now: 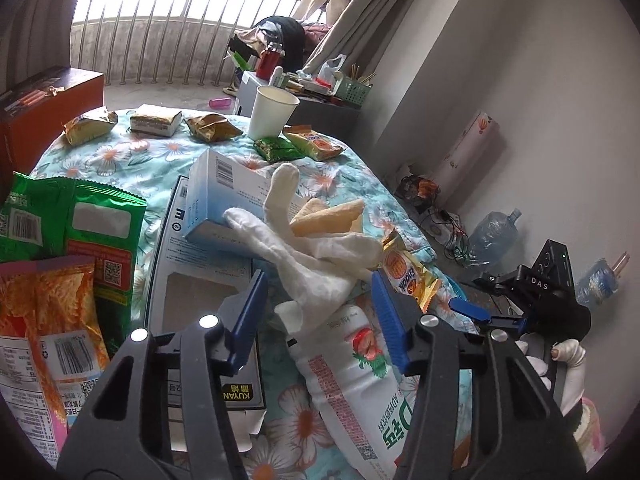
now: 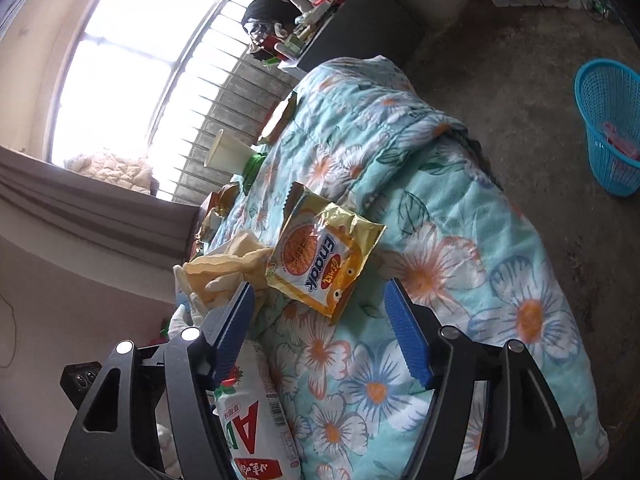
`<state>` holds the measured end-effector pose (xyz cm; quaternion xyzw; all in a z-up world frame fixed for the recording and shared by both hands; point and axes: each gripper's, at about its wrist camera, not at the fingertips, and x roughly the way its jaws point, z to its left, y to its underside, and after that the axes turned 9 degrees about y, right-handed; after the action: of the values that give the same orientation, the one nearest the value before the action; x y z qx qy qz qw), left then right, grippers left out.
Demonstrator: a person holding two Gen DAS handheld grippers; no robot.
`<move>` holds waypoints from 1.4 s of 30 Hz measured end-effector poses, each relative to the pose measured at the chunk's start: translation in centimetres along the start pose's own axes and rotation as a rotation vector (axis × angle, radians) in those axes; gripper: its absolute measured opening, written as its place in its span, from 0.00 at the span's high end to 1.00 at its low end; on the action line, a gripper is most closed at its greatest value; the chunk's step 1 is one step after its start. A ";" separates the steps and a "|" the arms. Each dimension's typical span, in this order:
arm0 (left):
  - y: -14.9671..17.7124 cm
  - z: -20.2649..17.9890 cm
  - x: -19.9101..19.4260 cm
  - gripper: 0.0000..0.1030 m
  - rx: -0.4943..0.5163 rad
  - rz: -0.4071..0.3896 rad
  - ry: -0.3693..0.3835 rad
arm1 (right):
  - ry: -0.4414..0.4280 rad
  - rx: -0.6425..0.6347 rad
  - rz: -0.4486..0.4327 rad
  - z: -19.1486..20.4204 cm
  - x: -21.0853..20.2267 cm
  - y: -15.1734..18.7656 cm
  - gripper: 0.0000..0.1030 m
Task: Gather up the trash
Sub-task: 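Grasp the yellow snack bag with the right gripper while the left gripper grasps the white cloth, then lift the white cloth and yellow bag and carry them toward the wastebasket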
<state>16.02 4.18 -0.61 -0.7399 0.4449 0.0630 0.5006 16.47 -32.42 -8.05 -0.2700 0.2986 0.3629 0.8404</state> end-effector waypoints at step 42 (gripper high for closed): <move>-1.7 -2.6 -7.7 0.98 0.074 -0.268 0.083 | -0.177 0.082 -0.086 0.0 -4.3 -0.1 0.96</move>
<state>11.75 6.86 6.00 -0.7758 0.3647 -0.0515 0.5124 14.14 -34.35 -5.03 -0.2151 0.2261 0.3365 0.8885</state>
